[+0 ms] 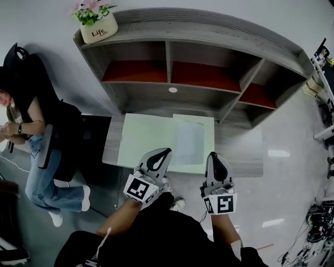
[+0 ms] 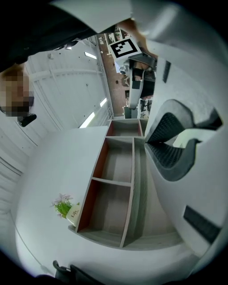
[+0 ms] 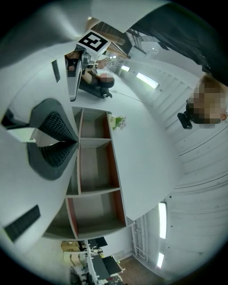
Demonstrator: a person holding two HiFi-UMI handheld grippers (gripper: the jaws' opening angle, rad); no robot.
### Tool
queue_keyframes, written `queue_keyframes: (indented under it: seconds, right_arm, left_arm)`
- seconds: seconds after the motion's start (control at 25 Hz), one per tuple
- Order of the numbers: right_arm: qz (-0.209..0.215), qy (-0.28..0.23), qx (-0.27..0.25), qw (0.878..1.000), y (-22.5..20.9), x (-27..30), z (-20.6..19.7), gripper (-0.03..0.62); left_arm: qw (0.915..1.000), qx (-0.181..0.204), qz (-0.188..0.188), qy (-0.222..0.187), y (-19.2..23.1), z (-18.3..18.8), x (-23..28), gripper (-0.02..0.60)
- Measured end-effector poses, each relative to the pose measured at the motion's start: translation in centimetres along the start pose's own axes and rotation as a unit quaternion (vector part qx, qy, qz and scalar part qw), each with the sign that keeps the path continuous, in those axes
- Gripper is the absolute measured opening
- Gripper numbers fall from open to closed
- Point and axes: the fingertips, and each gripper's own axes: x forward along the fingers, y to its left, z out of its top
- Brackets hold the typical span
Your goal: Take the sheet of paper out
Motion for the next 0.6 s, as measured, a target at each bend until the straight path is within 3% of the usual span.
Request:
queue_keyframes:
  seconds: [0.32,0.6]
  right_arm:
    - [0.045,-0.011,0.016,0.999,0.9,6.1,0.7,0.023]
    - [0.049,0.010,0.003,0.999,0.5,9.4,-0.7,0.023]
  left_arm:
    - [0.9996,-0.002,0.016,-0.021,4.3,1.4,2.2,0.008]
    - [0.9993,0.012,0.012,-0.032,6.9,0.7,4.2,0.008]
